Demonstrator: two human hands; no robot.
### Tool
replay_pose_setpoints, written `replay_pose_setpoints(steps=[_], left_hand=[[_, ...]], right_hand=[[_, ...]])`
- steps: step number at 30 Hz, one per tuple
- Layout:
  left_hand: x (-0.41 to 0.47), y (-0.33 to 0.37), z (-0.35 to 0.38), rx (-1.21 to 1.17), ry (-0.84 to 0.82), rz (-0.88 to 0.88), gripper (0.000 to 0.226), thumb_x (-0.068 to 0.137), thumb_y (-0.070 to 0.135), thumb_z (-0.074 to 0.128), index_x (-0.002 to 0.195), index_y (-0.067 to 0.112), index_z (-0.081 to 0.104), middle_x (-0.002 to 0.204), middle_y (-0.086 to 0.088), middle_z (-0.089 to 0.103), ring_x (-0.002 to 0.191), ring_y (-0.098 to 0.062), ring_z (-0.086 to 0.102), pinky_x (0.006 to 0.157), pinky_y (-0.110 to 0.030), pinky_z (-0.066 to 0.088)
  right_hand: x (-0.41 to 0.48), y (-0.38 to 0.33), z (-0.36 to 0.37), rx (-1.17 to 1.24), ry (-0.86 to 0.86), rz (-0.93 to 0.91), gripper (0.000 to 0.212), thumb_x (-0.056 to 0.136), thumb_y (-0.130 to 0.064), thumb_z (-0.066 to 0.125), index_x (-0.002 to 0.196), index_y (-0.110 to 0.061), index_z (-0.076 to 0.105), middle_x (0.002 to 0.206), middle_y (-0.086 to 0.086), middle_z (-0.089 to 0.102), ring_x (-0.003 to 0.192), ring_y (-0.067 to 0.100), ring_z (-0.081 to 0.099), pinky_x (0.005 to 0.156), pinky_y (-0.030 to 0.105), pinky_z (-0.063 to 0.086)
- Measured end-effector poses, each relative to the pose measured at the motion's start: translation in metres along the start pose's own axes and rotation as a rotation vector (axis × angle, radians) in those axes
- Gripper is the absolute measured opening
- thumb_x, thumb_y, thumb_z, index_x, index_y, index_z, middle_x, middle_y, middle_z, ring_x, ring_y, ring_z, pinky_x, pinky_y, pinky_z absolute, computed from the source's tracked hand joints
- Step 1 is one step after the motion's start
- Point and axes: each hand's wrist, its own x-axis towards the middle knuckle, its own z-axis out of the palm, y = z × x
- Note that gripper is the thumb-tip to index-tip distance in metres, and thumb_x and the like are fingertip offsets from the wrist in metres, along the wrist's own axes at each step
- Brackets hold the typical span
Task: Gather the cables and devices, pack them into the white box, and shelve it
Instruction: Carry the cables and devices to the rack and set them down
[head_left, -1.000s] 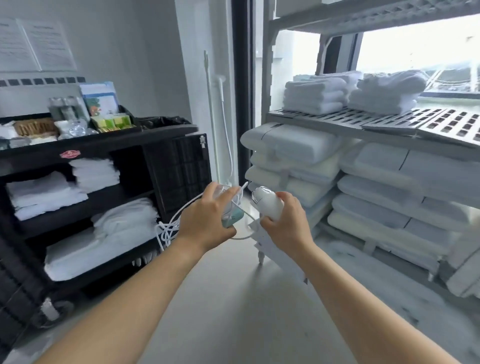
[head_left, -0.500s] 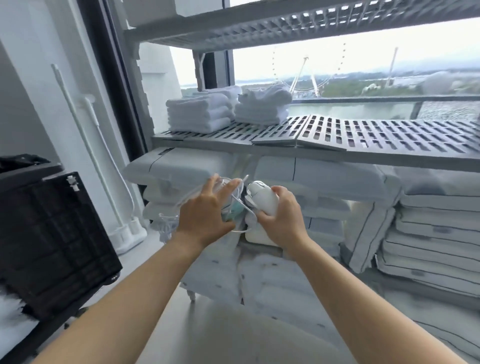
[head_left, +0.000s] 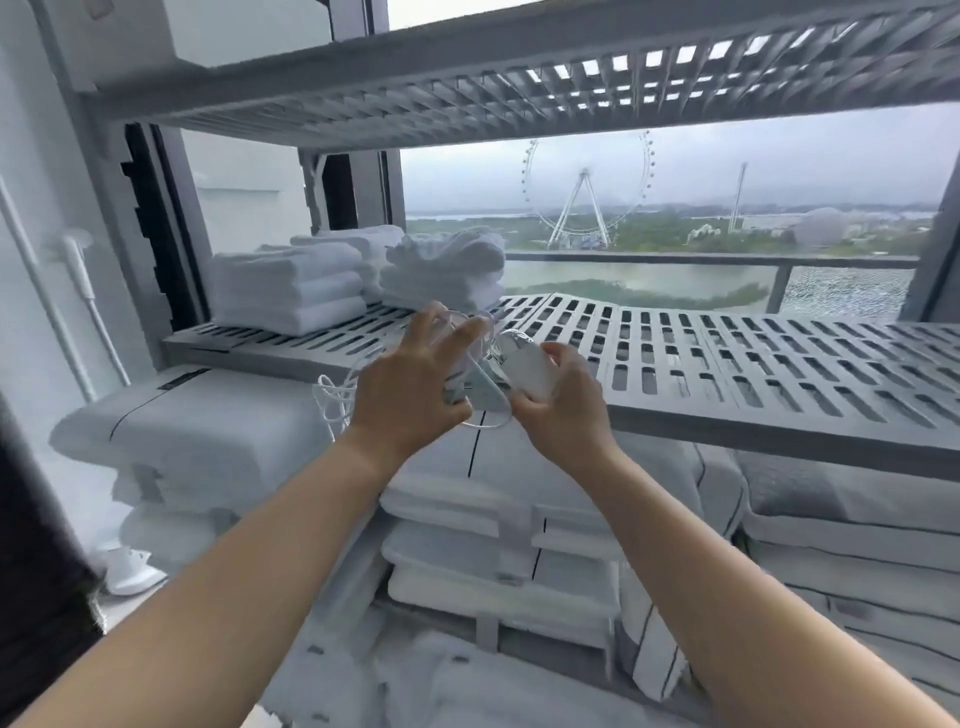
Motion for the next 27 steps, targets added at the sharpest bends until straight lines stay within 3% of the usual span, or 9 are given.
replay_pose_setpoints(steps=[10,16,22,24,27], left_hand=[[0.101,0.019,0.064,0.008,-0.057,0.087,0.086,0.055,0.028,0.075,0.128,0.044,0.032,0.132,-0.004,0.043,0.080,-0.029,0.063,0.048,-0.023,0.037],[0.153,0.011,0.095,-0.004,-0.071,0.200,0.080,0.058,0.023,0.077,0.128,0.039,0.041,0.129,-0.008,0.049,0.072,-0.029,0.064,0.046,-0.023,0.040],[0.175,0.000,0.134,0.004,-0.145,0.268,0.079,0.061,0.021,0.075,0.132,0.037,0.041,0.132,-0.011,0.046,0.083,-0.032,0.064,0.055,-0.037,0.057],[0.179,-0.006,0.149,0.018,-0.173,0.273,0.079,0.063,0.023,0.074,0.132,0.038,0.039,0.133,-0.010,0.044,0.089,-0.031,0.063,0.059,-0.038,0.057],[0.185,-0.016,0.168,0.014,-0.192,0.258,0.077,0.065,0.023,0.069,0.131,0.040,0.034,0.135,-0.008,0.042,0.092,-0.030,0.062,0.057,-0.035,0.055]], right_hand=[[0.094,0.057,-0.032,-0.080,0.057,0.027,0.060,0.071,-0.015,0.068,0.126,-0.005,0.045,0.118,0.013,0.056,0.101,0.023,0.052,0.073,0.016,0.033],[0.135,0.083,-0.035,-0.127,0.075,0.065,0.060,0.073,-0.015,0.068,0.126,-0.003,0.044,0.117,0.013,0.054,0.098,0.021,0.049,0.074,0.022,0.038],[0.162,0.107,-0.016,-0.131,0.067,0.122,0.055,0.072,-0.016,0.071,0.120,-0.004,0.045,0.097,0.006,0.050,0.080,0.017,0.048,0.050,0.007,0.033],[0.169,0.115,-0.009,-0.136,0.050,0.150,0.053,0.071,-0.016,0.072,0.117,-0.005,0.047,0.096,0.006,0.052,0.077,0.018,0.052,0.050,0.011,0.037],[0.182,0.125,-0.001,-0.147,0.037,0.193,0.049,0.071,-0.016,0.071,0.113,-0.006,0.048,0.100,0.012,0.056,0.082,0.023,0.056,0.063,0.028,0.049]])
